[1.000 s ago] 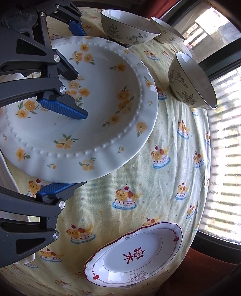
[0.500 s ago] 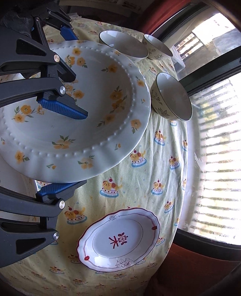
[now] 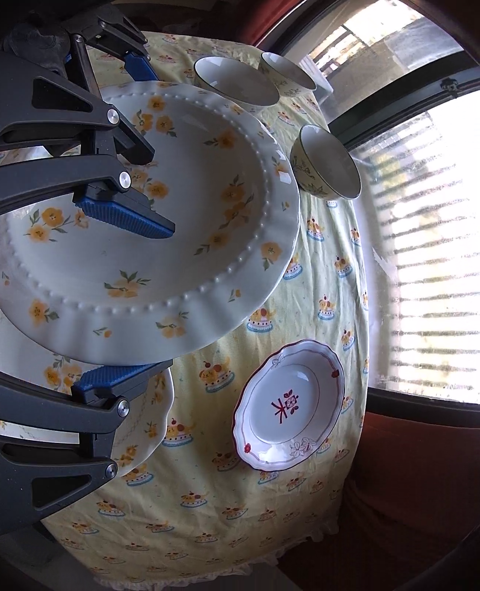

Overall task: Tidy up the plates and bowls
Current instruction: 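Lift the dotted-rim plate with both grippers and carry it over the flower plate, then lower the dotted-rim plate onto the flower plate and open both grippers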

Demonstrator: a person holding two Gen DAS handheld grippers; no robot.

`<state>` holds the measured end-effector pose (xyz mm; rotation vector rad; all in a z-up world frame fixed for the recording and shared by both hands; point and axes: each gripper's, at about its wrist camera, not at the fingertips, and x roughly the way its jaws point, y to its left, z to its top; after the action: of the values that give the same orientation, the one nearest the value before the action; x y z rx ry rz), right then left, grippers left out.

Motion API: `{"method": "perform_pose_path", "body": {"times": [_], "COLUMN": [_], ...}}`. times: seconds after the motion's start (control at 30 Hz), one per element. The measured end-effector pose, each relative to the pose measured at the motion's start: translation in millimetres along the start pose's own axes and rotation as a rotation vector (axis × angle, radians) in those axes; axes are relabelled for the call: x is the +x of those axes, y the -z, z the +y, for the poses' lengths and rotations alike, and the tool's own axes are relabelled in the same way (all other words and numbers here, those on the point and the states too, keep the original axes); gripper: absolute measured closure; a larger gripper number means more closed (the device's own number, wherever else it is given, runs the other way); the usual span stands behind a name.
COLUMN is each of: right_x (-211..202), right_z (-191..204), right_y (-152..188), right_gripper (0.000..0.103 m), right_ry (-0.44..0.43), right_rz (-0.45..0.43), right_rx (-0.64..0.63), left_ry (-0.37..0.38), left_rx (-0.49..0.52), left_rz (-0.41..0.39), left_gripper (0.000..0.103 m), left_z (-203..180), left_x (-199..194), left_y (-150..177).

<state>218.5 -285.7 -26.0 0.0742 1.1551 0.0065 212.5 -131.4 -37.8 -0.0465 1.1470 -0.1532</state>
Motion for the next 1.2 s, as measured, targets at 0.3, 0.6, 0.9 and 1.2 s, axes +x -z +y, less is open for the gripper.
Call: {"method": "perform_pose_path", "body": {"times": [0.3, 0.6, 0.9, 1.2], "right_x": [-11, -10, -6, 8], "right_z": [-52, -111, -152, -176], "right_y": [27, 46, 57, 69], "right_gripper": [0.037, 0.037, 0.037, 0.037], "right_ry": [0.006, -0.030, -0.048, -0.040], "right_rz": [0.002, 0.034, 0.052, 0.093], "right_rx": [0.038, -0.020, -0.096, -0.119], "left_ry": [-0.007, -0.034, -0.045, -0.041], "left_rx": [0.036, -0.056, -0.131, -0.154], "left_rz": [0.022, 0.044, 0.055, 0.093], "left_gripper": [0.023, 0.023, 0.023, 0.023], "left_z": [-54, -106, -141, -163], "left_x": [3, 10, 20, 36], "left_y": [20, 48, 69, 81]}}
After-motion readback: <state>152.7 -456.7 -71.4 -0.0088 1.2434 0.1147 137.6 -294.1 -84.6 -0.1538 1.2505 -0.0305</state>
